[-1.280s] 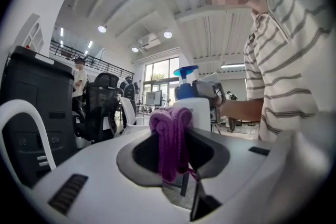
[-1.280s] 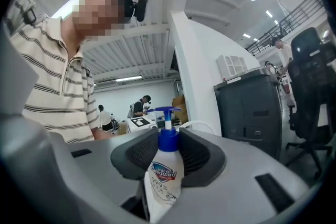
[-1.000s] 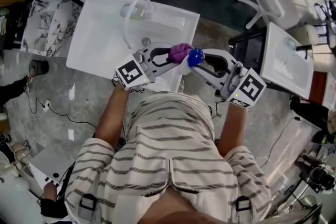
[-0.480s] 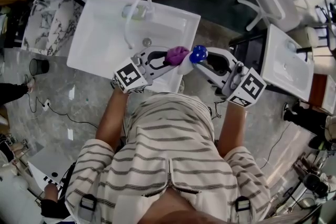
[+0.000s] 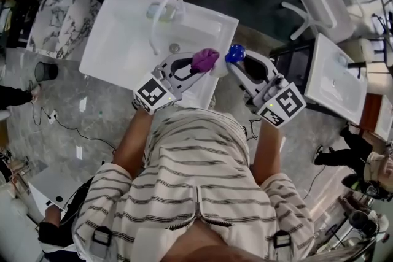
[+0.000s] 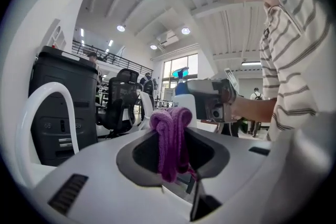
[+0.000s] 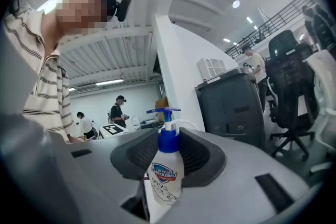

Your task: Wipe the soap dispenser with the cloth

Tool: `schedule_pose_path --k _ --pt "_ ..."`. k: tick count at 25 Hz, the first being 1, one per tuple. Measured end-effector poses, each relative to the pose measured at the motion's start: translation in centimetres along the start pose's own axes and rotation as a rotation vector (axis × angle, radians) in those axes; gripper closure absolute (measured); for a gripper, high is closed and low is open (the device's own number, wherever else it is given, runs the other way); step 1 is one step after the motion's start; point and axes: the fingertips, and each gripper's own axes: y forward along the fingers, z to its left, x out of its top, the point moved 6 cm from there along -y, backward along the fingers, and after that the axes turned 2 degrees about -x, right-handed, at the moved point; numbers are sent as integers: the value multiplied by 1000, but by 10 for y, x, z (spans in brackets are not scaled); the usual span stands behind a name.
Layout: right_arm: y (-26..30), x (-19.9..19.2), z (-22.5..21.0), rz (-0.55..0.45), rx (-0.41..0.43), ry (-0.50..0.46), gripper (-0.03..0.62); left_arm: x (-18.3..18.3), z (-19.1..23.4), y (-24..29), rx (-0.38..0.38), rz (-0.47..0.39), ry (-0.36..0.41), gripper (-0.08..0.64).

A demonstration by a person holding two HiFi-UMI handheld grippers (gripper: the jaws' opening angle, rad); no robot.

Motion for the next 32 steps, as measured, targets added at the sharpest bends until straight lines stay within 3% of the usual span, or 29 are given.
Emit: schedule_pose_path --k 5,12,18,32 --pt "5 -6 -10 -19 -130 14 457 0 5 -3 143 -10 -14 446" --pt "13 -15 -19 -13 -290 -12 457 5 8 -2 268 -19 -2 446" --pt "19 -22 -19 9 -408 -117 457 13 11 -5 374 -24 28 446" --pt "18 -37 -23 0 -550 -121 459 13 14 -9 494 -48 30 446"
